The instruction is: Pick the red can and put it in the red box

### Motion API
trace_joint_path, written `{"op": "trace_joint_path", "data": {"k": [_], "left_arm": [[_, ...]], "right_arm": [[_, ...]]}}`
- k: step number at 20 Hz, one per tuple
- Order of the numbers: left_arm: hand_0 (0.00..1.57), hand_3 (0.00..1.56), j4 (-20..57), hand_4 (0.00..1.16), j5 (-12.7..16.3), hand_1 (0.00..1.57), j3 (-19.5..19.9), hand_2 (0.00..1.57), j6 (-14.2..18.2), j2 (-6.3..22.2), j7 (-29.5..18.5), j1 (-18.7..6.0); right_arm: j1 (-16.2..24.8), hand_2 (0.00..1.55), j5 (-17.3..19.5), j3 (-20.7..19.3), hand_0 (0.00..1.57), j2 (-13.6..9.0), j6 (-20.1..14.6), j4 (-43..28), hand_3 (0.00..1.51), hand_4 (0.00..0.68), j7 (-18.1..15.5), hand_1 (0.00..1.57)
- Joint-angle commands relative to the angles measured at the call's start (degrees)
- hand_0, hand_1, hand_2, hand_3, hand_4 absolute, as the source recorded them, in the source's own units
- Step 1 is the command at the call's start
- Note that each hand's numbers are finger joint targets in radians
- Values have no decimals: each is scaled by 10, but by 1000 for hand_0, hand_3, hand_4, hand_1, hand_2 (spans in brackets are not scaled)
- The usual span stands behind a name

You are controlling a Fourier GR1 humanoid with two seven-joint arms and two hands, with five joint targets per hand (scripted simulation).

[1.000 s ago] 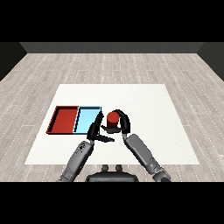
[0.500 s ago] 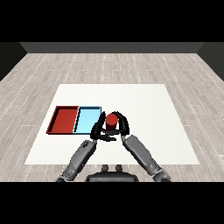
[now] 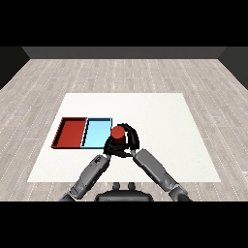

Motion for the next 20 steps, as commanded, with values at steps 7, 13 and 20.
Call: {"op": "trace_joint_path", "data": {"k": [7, 13, 20], "left_arm": [[0, 0, 23, 431, -36, 0, 32, 0, 30, 1, 1, -17], [1571, 1429, 65, 922, 17, 1571, 31, 1533, 121, -2, 28, -36], [1568, 1408, 2, 1004, 8, 1568, -40, 1513, 228, -2, 37, -41]], "right_arm": [[-32, 1450, -35, 43, 1467, 1, -19, 46, 1366, 630, -31, 1467], [-48, 1448, -62, 56, 1470, 1, -44, 44, 1373, 628, -31, 1470], [-78, 1447, -50, -4, 1463, 1, 18, 64, 1379, 607, -10, 1463]]}}
